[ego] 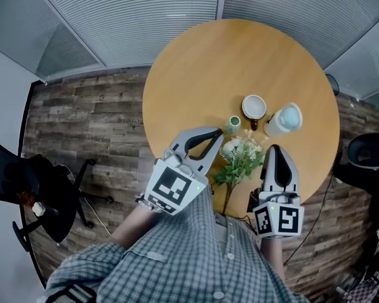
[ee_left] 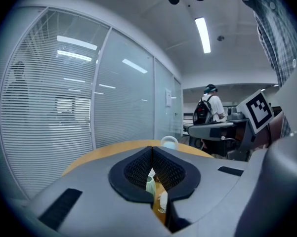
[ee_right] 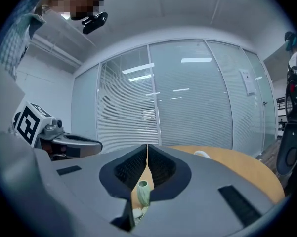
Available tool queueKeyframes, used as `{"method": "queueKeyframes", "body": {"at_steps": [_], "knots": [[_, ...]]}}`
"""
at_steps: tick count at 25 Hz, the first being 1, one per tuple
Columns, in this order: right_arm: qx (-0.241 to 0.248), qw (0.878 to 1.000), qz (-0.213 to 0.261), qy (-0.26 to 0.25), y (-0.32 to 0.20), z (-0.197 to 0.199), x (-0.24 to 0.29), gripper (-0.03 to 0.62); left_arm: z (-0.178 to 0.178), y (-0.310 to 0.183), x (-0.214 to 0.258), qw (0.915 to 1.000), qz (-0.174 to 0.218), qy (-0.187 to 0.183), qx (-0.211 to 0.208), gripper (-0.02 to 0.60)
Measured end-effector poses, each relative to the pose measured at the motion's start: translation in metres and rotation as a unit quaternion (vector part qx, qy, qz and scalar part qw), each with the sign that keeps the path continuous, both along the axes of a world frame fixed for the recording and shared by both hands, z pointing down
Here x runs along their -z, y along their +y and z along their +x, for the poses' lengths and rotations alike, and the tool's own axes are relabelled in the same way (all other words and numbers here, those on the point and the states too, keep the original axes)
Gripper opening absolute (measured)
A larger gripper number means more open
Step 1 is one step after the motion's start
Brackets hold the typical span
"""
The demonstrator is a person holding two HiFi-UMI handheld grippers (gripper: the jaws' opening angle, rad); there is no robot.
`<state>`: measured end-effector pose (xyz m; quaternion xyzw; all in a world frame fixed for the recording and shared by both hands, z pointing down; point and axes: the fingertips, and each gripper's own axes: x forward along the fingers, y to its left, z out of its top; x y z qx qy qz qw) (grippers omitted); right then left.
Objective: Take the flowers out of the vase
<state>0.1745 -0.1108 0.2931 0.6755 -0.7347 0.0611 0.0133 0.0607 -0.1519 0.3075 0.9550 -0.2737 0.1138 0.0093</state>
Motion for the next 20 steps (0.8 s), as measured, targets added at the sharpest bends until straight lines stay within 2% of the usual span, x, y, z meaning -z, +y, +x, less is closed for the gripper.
{"method": "queueKeyframes", "body": {"at_steps": [4, 8, 20], "knots": [[0.024, 1.000, -0.012, -0.004, -0.003, -0.010, -0.004, 0.015, 0.003, 0.003, -0.002, 1.0000, -0.002, 0.000, -0.009, 0.009], [0.035, 0.999, -0.028, -0.015, -0.002, -0.014, -0.011, 0.014, 0.005, 0.005, 0.000, 0.9998, 0.014, 0.001, -0.012, 0.009], [0.051, 0.998, -0.033, 0.012, 0.001, -0.021, -0.013, 0.012, 0.008, 0.006, 0.003, 0.9998, 0.015, 0.004, -0.015, 0.009]]}}
